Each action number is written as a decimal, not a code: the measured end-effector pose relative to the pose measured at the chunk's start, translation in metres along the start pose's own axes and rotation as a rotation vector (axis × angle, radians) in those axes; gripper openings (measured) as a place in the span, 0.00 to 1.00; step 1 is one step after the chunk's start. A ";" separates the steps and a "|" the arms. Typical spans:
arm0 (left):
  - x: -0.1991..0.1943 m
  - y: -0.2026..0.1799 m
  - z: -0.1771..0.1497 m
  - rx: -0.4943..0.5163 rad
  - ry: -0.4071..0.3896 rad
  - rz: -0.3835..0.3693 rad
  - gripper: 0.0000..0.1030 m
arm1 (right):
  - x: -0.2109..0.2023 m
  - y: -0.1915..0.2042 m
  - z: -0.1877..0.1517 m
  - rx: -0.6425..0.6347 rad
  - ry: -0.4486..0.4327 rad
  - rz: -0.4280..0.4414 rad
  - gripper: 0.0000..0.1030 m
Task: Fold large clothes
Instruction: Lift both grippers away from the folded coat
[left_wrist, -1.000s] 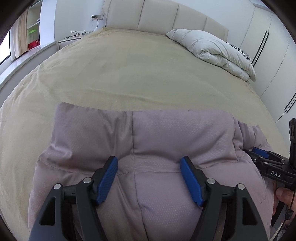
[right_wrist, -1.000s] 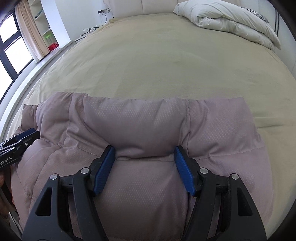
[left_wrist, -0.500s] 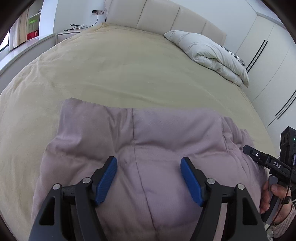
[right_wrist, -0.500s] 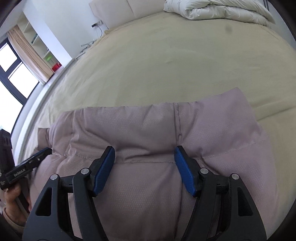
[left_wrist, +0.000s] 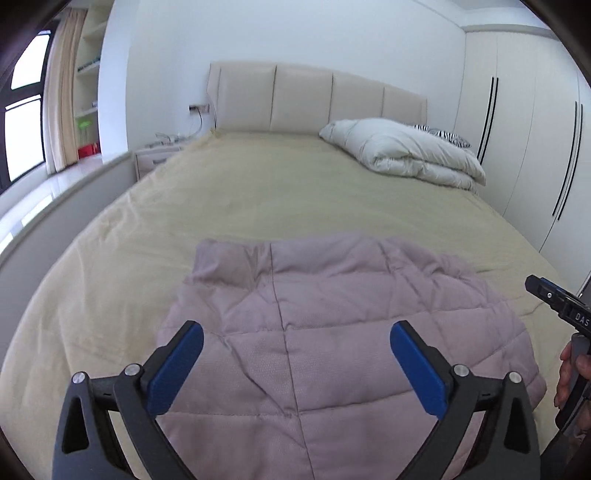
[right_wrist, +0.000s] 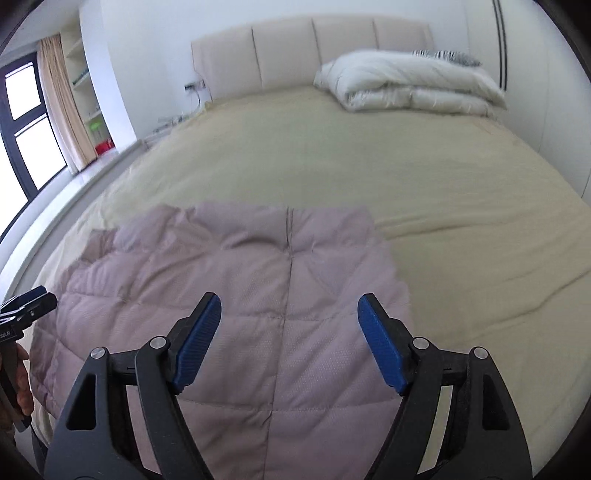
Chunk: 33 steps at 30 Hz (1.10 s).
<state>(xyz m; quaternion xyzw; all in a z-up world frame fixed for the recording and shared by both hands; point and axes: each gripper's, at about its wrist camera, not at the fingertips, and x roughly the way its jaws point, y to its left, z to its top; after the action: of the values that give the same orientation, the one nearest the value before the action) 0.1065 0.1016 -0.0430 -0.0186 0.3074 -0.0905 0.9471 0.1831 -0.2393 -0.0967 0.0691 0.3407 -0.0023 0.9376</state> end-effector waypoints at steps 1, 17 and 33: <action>-0.015 -0.005 0.000 0.009 -0.036 0.014 1.00 | -0.019 0.003 -0.004 -0.005 -0.076 0.006 0.89; -0.148 -0.045 -0.018 0.066 -0.201 0.332 1.00 | -0.146 0.034 -0.032 0.032 -0.139 0.069 0.98; -0.136 -0.043 -0.032 -0.042 0.044 0.234 1.00 | -0.227 0.082 -0.061 -0.086 -0.059 -0.104 0.98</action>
<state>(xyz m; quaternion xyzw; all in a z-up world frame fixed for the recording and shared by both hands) -0.0273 0.0851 0.0136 -0.0006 0.3301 0.0266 0.9436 -0.0260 -0.1597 0.0131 0.0108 0.3157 -0.0382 0.9480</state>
